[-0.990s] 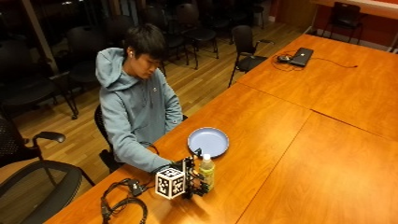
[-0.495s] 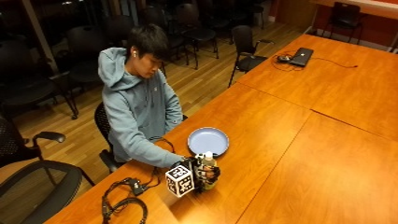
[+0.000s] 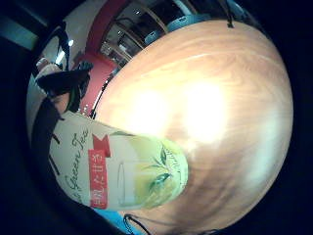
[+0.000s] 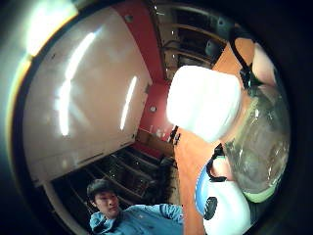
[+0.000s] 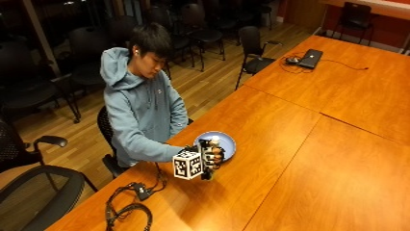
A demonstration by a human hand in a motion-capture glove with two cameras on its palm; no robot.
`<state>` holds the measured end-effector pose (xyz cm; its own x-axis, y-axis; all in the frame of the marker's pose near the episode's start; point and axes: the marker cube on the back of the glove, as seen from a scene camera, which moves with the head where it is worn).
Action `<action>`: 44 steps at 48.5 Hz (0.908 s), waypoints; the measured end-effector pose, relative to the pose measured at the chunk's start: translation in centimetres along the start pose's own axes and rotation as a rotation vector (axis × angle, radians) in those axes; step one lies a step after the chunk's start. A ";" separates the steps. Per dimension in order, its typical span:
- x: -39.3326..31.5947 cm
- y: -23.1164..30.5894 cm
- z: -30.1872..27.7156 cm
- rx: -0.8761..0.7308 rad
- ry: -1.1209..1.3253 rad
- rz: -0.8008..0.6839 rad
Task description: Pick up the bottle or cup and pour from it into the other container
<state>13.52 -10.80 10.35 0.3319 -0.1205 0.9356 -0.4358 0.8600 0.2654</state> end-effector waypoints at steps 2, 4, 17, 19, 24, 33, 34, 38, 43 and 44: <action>-0.9 -0.2 -0.1 -0.016 0.010 -0.008; -1.7 -0.3 -0.2 -0.030 0.023 -0.021; -5.2 -0.4 0.7 -0.262 0.269 -0.095; -5.4 0.1 1.3 -0.314 0.339 -0.111; -6.5 1.4 3.3 -0.411 0.522 -0.161; -10.0 -1.1 1.6 -0.607 0.898 -0.274; -10.4 -1.3 1.8 -0.620 0.935 -0.282; -10.9 0.0 4.8 -0.666 1.086 -0.318; -11.6 1.0 7.1 -0.749 1.270 -0.370; -11.7 1.2 7.5 -0.764 1.319 -0.388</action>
<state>2.88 -12.06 1.46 0.9642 -0.2354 -0.1220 0.2202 0.9672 -0.1264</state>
